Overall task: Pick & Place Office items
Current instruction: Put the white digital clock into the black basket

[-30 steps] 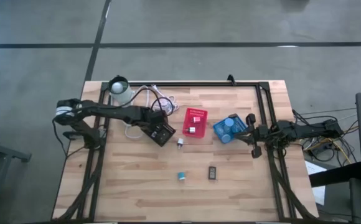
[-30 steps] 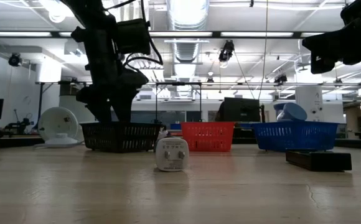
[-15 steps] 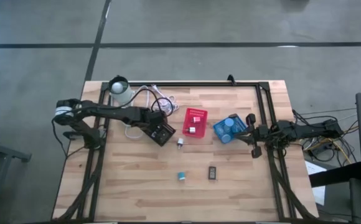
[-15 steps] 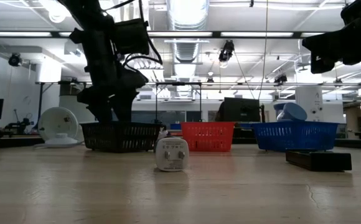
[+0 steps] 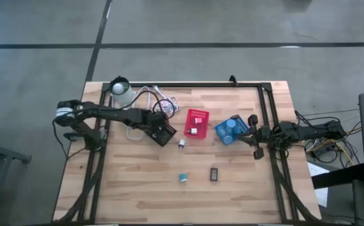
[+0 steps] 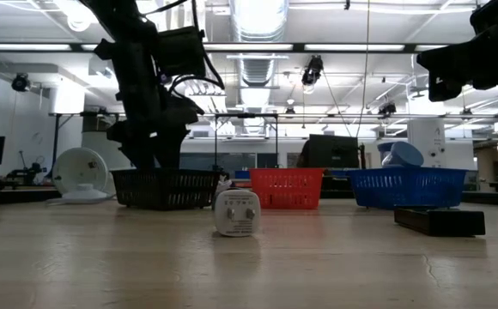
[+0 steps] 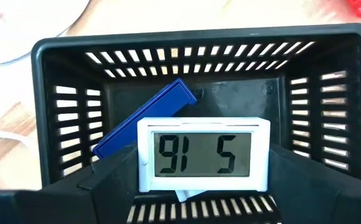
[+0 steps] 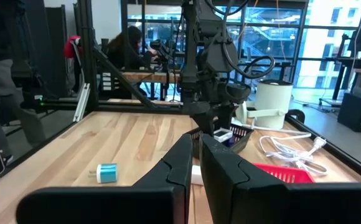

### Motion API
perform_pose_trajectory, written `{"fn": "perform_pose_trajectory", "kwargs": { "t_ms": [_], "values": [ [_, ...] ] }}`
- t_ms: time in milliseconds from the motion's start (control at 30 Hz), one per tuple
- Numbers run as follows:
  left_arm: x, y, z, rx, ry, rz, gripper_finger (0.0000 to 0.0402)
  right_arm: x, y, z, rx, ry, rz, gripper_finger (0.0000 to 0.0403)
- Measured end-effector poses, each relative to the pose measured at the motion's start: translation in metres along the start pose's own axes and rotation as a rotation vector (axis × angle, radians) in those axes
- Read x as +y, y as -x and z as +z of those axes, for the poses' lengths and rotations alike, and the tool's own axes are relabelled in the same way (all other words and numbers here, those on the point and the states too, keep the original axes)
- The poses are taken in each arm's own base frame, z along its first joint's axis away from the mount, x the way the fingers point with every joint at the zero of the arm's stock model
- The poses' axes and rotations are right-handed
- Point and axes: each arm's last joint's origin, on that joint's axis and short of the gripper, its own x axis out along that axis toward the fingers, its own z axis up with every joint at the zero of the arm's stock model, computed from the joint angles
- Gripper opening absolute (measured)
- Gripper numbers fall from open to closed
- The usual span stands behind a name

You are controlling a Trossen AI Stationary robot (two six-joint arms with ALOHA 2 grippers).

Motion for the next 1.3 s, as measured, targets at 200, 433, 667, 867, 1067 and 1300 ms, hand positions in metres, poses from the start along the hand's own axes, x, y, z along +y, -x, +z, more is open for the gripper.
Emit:
{"fn": "perform_pose_trajectory", "kwargs": {
  "t_ms": [200,433,667,867,1067,1300],
  "values": [
    [0.0,0.0,0.0,-0.001,-0.013,-0.001,0.0333,0.0,0.0,0.0,0.0,0.001,0.0,0.0029],
    [-0.001,-0.004,0.0,0.002,-0.018,0.008,0.0331,0.0,0.0,0.0,0.002,0.0,0.0,0.0029],
    [-0.002,0.001,0.003,-0.005,-0.055,0.02,0.0332,0.0,0.0,-0.001,0.006,-0.004,0.0,0.0029],
    [-0.006,0.03,0.016,-0.018,-0.063,-0.009,0.0332,0.0,0.0,-0.001,0.009,-0.004,0.001,0.0029],
    [-0.007,0.04,0.02,-0.014,-0.069,0.009,0.0332,0.0,0.0,-0.001,0.009,-0.011,0.001,0.0029],
    [-0.003,0.025,0.008,0.004,-0.033,0.02,0.0329,0.0,0.0,-0.001,0.009,-0.014,0.001,0.0029]
  ]
}}
